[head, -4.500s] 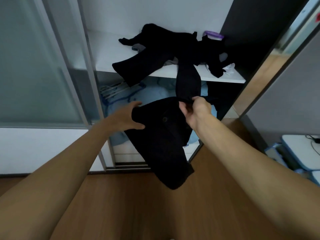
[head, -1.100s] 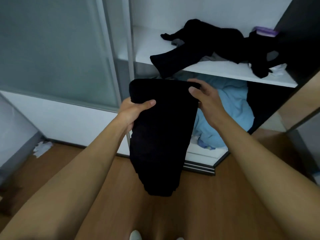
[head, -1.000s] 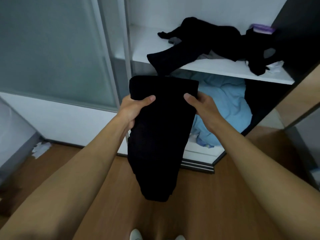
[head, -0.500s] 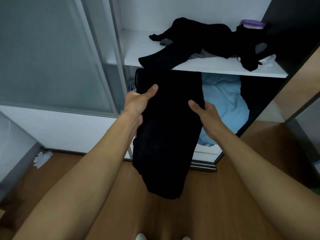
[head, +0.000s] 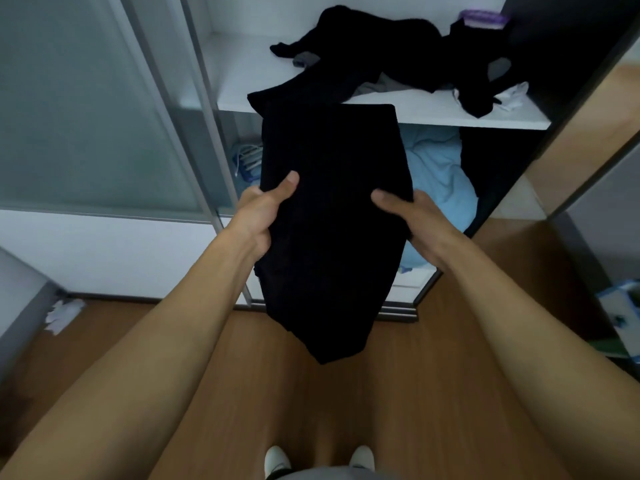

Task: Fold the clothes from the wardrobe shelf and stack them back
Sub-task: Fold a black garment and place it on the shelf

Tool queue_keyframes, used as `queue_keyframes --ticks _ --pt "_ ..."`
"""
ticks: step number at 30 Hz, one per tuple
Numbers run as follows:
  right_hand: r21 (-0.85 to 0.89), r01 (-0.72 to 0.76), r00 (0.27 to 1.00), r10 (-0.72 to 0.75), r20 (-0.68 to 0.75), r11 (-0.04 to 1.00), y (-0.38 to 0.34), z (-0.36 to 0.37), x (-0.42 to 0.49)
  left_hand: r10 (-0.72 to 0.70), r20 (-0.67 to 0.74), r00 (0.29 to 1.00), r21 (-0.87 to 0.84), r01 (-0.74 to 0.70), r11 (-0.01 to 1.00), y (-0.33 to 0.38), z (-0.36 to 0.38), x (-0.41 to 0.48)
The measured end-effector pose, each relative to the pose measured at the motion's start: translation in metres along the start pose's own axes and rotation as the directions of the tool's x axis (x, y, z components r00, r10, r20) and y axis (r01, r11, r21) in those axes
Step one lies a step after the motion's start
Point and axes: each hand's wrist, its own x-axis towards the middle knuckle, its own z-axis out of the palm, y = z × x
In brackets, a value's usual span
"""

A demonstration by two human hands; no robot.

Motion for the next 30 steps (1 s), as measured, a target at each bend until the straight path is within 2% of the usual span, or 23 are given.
queue_keyframes --ticks 2,5,8,10,13,15,18,23,27,30 --pt "-0.096 -0.005 1.000 0.004 -0.009 0.995 0.017 -0.003 -0.007 -0.015 0.007 1.000 -0.031 0.015 0.999 0.004 0.004 0.001" --pt "0.007 0.007 0.993 -0.006 -0.122 1.000 0.032 0.000 -0.010 -0.064 0.152 0.986 0.001 0.065 0.998 0.004 -0.004 0.001" --pt "0.104 -0.061 0.989 0.074 -0.126 0.993 0.033 0.001 -0.011 -0.207 0.276 0.939 0.175 0.162 0.971 -0.015 -0.022 -0.005" --pt "0.174 -0.135 0.981 0.157 -0.118 0.975 0.029 -0.001 -0.011 -0.242 0.239 0.940 0.275 0.173 0.946 -0.030 -0.025 -0.010" --pt "0.329 -0.247 0.955 0.286 -0.075 0.911 0.024 -0.008 -0.015 -0.171 0.108 0.979 0.204 0.146 0.968 -0.038 -0.017 -0.008" --pt "0.414 -0.237 0.962 0.273 -0.028 0.879 0.028 -0.016 -0.021 -0.158 0.054 0.986 0.163 0.148 0.976 -0.037 -0.010 -0.006" --pt "0.397 -0.251 0.965 0.261 0.030 0.883 0.045 -0.017 -0.035 -0.179 0.061 0.982 0.140 0.169 0.976 -0.037 -0.004 -0.003" --pt "0.386 -0.196 0.974 0.224 -0.029 0.901 0.059 -0.004 -0.044 -0.225 0.082 0.971 0.198 0.205 0.958 -0.024 -0.015 -0.002" --pt "0.444 -0.204 0.967 0.249 -0.046 0.873 0.056 -0.002 -0.043 -0.060 -0.058 0.997 0.347 0.077 0.935 -0.018 -0.026 -0.001" --pt "0.461 -0.238 0.960 0.278 -0.019 0.855 0.056 -0.005 -0.042 0.096 -0.245 0.965 0.421 0.017 0.907 -0.027 -0.037 -0.002"
